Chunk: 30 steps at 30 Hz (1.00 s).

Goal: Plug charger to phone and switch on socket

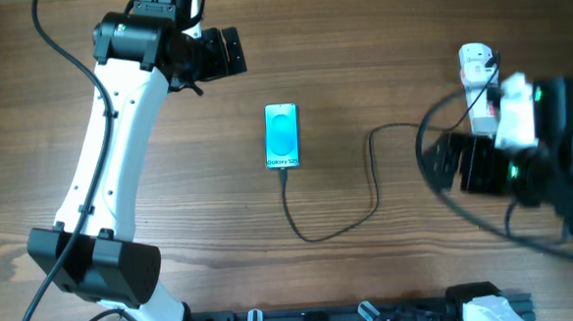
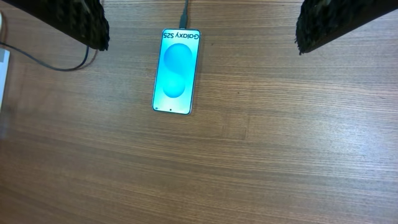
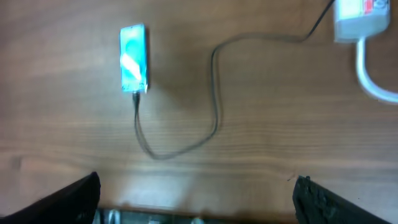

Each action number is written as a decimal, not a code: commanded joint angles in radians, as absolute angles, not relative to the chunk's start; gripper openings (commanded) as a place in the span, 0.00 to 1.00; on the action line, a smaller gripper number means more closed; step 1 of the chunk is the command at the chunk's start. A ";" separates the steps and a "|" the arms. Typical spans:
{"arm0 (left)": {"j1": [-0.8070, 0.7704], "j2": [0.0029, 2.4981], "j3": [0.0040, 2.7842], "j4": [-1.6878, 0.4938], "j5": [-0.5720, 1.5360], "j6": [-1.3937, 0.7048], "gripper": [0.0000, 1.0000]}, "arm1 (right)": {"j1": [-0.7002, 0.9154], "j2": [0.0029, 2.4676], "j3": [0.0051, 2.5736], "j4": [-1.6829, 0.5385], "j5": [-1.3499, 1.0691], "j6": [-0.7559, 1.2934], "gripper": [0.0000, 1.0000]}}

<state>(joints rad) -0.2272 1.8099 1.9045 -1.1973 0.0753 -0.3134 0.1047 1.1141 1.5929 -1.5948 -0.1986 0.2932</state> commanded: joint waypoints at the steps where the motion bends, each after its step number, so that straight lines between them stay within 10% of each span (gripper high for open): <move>1: -0.226 1.816 1.902 -1.197 0.066 -0.323 1.00 | 0.123 1.066 1.515 -1.608 -0.204 0.453 1.00; 22: -0.226 1.816 1.902 -1.197 0.066 -0.323 1.00 | 0.123 1.140 1.468 -1.558 -0.100 0.387 1.00; 30: -0.226 1.816 1.902 -1.196 0.066 -0.323 1.00 | 0.123 0.755 0.981 -0.885 -0.074 0.099 1.00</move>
<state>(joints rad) -0.2272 1.8103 1.9045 -1.1973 0.0753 -0.3134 0.1173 0.9108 1.1587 -1.0298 -0.0975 0.2668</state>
